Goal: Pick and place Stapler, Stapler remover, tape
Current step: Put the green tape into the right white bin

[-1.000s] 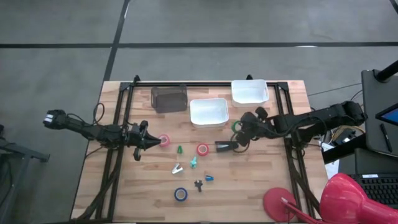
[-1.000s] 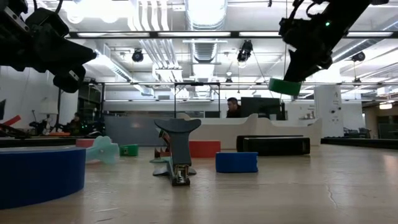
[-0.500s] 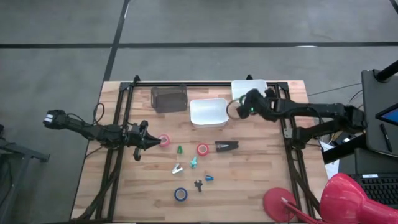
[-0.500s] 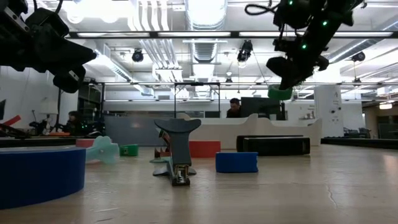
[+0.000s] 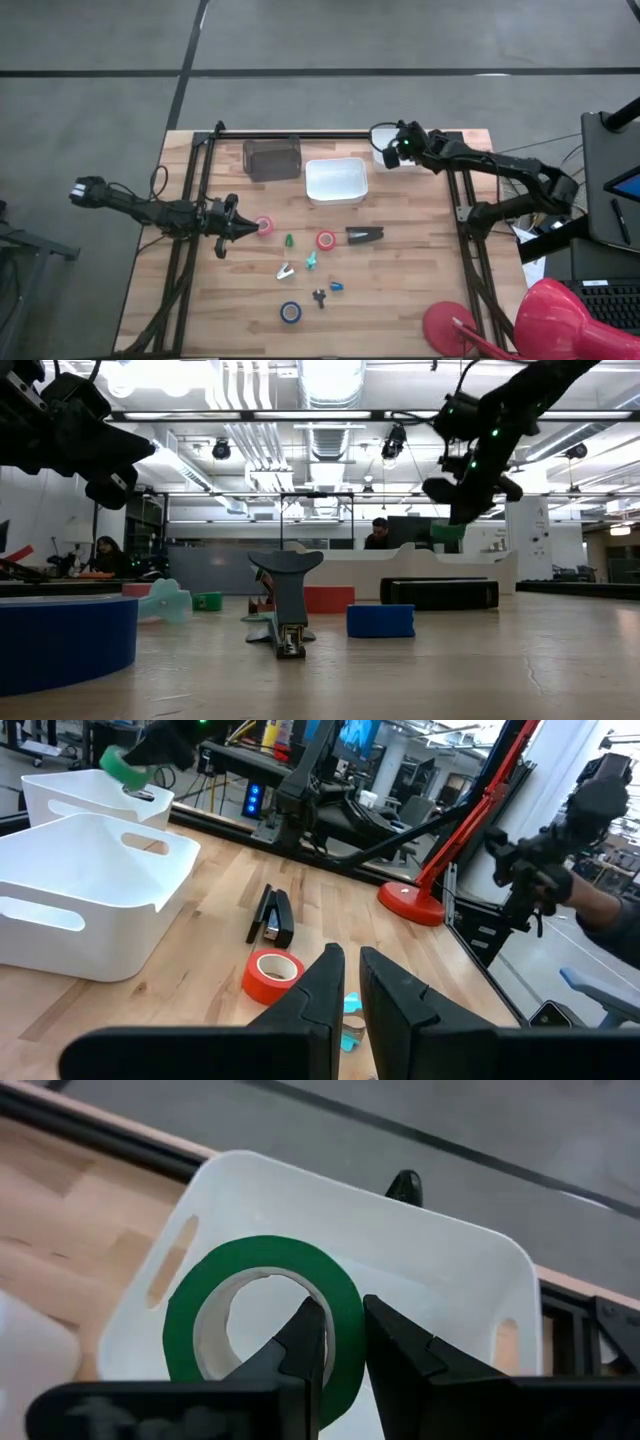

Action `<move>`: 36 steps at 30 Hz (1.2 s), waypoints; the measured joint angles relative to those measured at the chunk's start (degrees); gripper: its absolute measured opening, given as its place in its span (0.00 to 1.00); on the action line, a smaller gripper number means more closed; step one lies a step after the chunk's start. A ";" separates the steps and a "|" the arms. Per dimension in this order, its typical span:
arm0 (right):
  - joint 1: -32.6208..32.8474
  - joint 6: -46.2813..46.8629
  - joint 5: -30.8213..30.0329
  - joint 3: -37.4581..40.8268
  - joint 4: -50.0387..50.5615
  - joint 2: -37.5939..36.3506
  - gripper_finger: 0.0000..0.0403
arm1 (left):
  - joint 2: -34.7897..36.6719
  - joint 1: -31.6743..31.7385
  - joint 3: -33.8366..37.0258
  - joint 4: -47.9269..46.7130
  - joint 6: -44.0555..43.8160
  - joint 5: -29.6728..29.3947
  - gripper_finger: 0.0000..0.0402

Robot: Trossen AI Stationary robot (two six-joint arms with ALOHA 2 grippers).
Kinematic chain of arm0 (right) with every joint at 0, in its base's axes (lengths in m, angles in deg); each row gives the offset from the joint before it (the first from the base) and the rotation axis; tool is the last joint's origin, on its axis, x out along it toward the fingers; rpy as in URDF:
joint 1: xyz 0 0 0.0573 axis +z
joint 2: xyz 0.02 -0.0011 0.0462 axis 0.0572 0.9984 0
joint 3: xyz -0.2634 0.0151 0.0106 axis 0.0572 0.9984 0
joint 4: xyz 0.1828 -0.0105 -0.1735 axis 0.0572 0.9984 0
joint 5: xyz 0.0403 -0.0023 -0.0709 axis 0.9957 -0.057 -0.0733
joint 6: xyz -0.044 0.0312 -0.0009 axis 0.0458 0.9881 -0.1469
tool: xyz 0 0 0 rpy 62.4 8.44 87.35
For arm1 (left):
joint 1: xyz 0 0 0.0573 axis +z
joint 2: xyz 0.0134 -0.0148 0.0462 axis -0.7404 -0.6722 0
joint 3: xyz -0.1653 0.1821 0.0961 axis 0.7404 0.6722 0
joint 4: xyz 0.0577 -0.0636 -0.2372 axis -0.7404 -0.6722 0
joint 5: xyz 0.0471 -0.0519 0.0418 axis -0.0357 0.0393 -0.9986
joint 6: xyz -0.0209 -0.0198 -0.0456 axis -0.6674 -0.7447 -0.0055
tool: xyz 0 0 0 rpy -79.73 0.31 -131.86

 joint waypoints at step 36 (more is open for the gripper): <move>-2.36 -4.44 -0.36 -5.99 -0.03 17.35 0.35 | 0.00 -0.02 0.01 0.02 0.00 0.00 0.10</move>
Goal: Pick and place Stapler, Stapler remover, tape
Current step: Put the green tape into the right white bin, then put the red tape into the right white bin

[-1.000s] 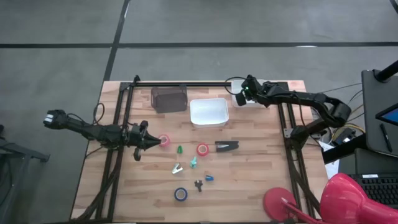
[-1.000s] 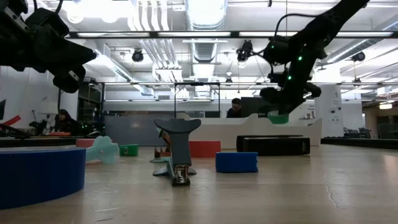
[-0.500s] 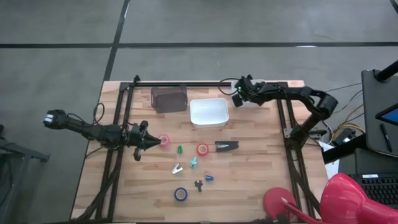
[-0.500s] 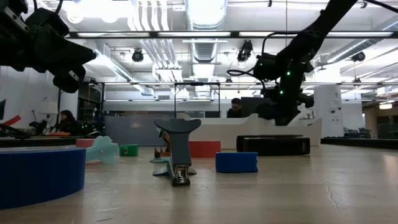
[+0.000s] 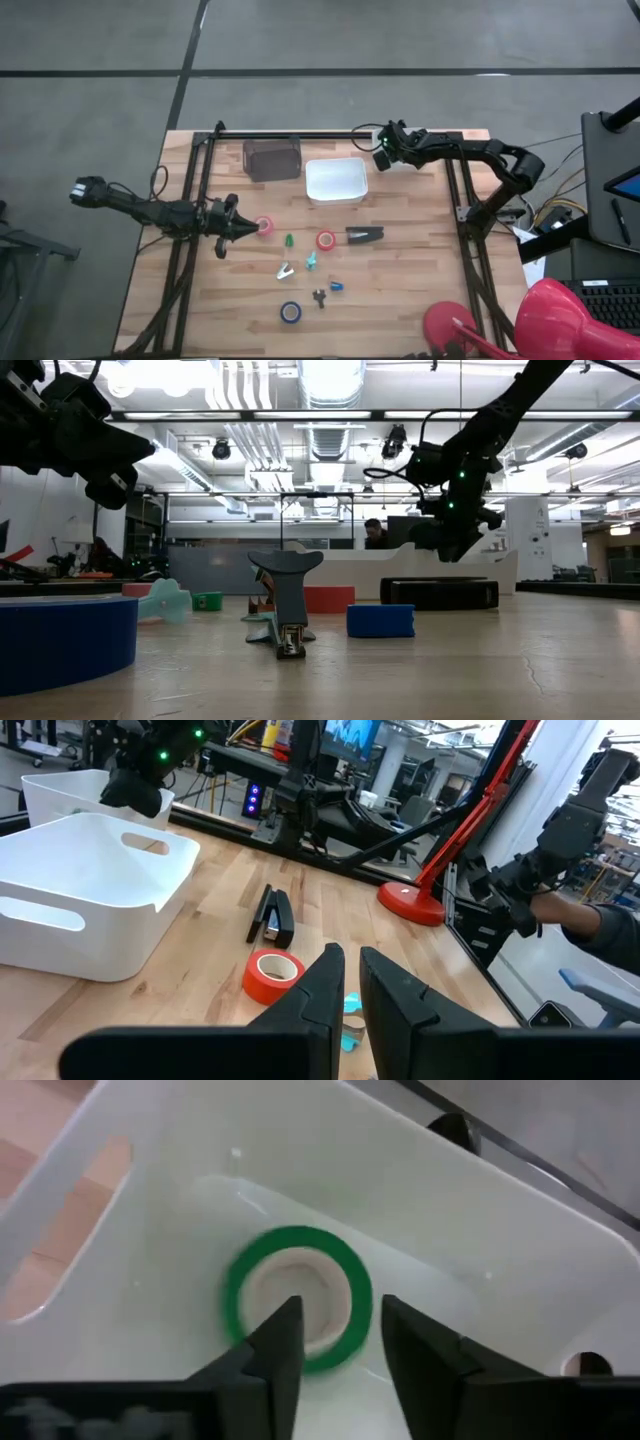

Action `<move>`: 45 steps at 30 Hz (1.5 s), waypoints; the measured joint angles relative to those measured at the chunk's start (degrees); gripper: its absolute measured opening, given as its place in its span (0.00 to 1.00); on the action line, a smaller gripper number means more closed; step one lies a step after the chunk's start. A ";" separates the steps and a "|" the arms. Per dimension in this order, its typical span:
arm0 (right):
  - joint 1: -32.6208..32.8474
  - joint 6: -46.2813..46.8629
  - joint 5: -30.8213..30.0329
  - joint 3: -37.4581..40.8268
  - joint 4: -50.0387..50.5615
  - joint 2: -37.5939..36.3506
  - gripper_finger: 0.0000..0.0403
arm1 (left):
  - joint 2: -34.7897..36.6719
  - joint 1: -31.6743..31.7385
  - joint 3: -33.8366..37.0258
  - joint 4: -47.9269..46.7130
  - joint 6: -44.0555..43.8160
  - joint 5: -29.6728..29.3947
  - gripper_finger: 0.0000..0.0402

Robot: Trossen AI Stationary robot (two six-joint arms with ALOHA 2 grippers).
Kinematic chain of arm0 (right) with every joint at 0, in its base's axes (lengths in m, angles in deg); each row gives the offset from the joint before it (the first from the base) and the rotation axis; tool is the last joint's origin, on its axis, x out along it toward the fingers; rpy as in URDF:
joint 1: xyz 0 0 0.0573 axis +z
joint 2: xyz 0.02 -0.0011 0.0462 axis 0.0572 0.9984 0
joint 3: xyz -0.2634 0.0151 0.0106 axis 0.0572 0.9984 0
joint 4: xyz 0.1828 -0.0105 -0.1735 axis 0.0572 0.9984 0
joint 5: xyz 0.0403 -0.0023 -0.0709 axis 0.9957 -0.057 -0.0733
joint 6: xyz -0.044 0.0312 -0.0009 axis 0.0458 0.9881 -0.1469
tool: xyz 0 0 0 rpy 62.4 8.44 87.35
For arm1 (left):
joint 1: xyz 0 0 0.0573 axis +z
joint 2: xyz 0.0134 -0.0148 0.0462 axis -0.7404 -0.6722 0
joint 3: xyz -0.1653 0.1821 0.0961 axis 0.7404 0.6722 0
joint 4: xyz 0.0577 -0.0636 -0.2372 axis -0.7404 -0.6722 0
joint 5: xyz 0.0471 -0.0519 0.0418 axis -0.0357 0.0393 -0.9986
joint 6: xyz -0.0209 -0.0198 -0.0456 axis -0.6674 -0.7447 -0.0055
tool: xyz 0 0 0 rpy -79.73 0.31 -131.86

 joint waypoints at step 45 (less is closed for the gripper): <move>45.46 -14.66 21.70 -0.02 -24.03 1.95 0.53 | 0.00 0.01 0.00 -0.04 0.00 0.00 0.10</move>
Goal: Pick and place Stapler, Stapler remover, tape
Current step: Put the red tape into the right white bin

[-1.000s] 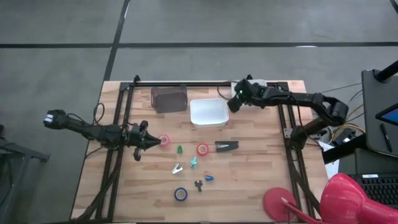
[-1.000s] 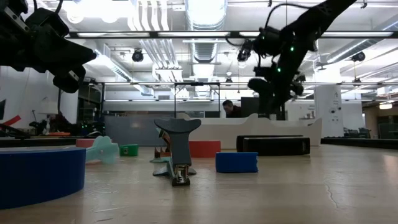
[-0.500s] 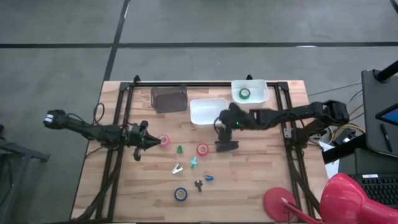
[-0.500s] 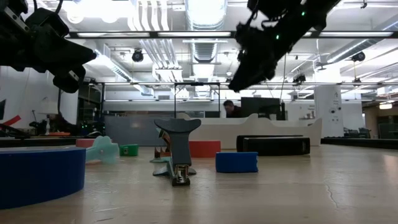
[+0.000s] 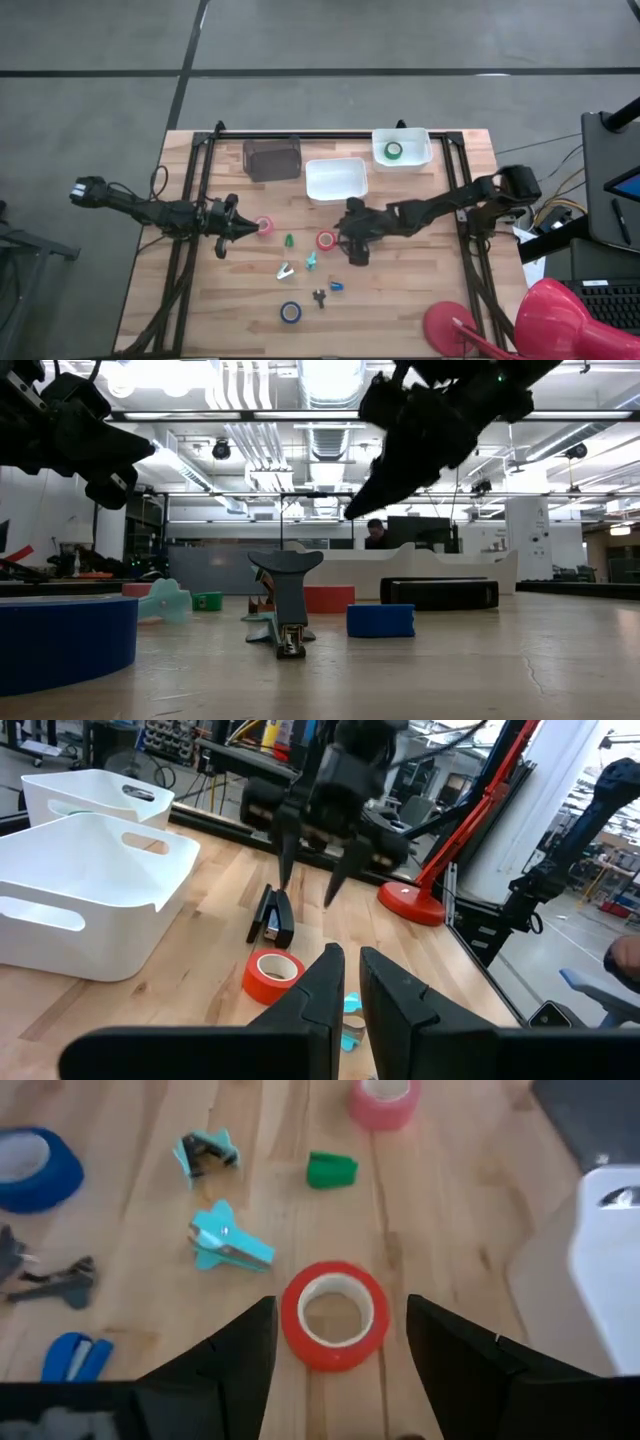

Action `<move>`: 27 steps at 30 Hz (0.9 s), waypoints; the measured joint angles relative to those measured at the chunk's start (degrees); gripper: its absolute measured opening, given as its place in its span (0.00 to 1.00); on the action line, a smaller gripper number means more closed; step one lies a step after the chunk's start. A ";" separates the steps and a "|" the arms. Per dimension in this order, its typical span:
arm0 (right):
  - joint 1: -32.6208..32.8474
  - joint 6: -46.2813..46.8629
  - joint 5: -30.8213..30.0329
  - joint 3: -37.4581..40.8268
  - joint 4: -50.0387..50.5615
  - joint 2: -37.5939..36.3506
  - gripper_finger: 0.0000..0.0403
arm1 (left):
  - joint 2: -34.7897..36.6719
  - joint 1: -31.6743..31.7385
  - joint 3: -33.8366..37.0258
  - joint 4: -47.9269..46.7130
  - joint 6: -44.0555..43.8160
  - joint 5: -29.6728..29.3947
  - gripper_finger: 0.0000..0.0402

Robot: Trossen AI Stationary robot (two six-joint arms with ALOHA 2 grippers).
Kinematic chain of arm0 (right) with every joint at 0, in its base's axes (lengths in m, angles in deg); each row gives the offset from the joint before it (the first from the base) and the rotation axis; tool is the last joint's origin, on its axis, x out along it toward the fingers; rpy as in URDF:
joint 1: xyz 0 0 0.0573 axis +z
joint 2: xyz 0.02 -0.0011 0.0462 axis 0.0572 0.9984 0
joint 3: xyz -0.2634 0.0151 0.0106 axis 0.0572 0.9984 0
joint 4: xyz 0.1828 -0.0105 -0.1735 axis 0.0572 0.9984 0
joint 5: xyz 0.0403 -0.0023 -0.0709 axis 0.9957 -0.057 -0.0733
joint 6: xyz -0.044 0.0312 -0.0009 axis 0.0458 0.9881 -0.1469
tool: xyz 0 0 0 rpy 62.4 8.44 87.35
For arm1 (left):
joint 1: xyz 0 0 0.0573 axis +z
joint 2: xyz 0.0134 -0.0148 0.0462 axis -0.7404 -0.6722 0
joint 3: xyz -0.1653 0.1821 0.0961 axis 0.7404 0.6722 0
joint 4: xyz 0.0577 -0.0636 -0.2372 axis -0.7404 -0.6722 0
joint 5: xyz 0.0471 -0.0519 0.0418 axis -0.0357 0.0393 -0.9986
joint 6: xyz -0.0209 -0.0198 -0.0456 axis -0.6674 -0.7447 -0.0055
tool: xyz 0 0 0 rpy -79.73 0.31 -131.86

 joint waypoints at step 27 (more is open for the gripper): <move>0.94 -4.59 2.19 -18.17 12.14 22.31 0.39 | -0.04 -0.01 0.00 -0.79 0.00 0.00 0.10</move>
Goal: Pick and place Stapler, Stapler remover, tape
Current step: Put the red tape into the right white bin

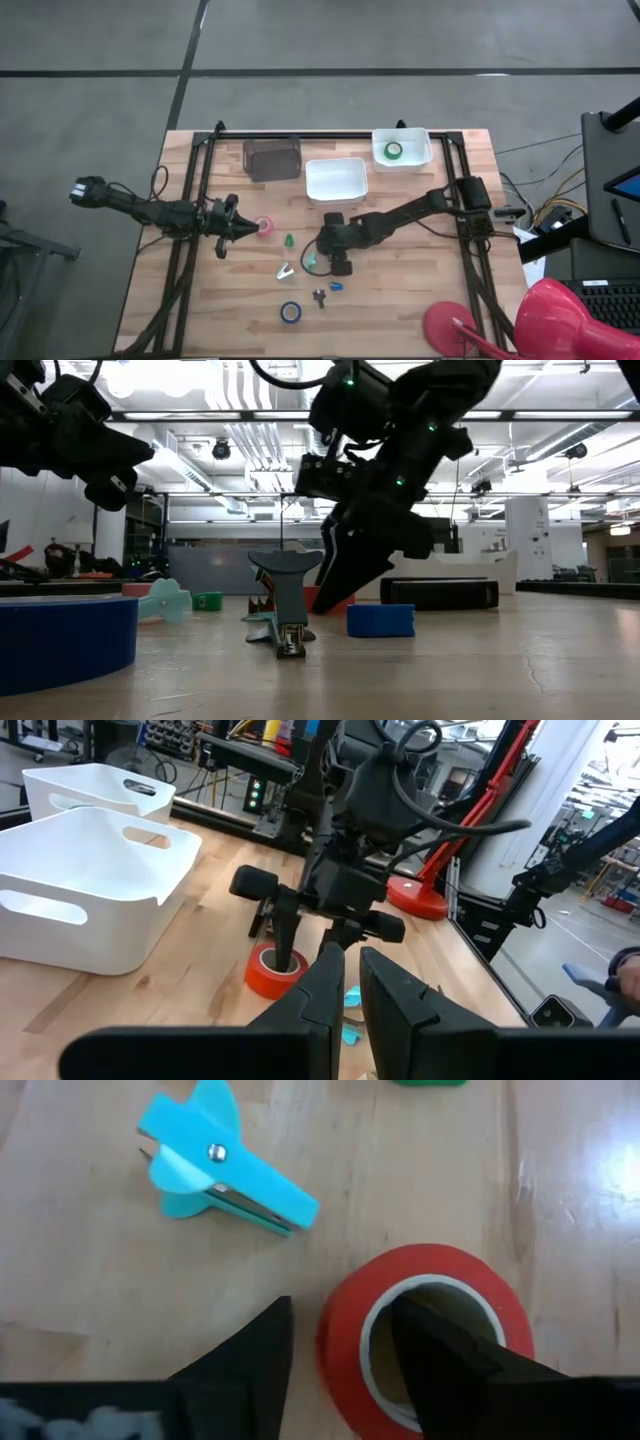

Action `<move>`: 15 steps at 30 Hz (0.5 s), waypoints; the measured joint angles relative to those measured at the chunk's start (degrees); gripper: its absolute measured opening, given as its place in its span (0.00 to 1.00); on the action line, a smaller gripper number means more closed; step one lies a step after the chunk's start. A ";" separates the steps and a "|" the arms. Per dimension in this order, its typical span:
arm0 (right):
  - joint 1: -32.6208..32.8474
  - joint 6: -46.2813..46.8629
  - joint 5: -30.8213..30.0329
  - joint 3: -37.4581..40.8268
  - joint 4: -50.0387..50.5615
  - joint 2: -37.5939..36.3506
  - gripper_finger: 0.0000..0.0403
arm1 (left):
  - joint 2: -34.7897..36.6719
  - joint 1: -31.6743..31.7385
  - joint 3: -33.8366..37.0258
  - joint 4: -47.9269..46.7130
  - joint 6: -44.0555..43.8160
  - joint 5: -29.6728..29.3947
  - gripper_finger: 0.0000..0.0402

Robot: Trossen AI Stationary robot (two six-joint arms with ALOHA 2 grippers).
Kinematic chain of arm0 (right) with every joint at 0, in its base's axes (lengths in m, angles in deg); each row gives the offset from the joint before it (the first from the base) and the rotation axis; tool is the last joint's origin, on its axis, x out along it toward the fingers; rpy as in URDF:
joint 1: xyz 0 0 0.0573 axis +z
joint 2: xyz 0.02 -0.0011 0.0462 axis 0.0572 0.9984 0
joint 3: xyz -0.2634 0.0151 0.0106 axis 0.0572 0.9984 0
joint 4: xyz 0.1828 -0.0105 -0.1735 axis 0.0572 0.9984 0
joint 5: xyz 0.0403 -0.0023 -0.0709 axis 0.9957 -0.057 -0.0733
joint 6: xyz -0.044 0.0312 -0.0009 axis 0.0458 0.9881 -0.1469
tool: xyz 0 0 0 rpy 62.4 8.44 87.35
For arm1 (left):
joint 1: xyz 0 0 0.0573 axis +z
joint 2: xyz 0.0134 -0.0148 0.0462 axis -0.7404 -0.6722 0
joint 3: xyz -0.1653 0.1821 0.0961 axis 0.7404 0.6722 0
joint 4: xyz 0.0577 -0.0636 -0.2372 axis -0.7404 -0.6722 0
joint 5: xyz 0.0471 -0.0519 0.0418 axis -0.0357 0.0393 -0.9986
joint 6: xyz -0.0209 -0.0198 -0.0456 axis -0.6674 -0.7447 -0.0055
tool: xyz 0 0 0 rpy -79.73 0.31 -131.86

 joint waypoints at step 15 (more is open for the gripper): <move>-0.07 -0.51 -0.50 -1.19 8.06 -5.12 0.10 | 0.00 0.01 -0.01 -0.68 0.00 0.00 0.10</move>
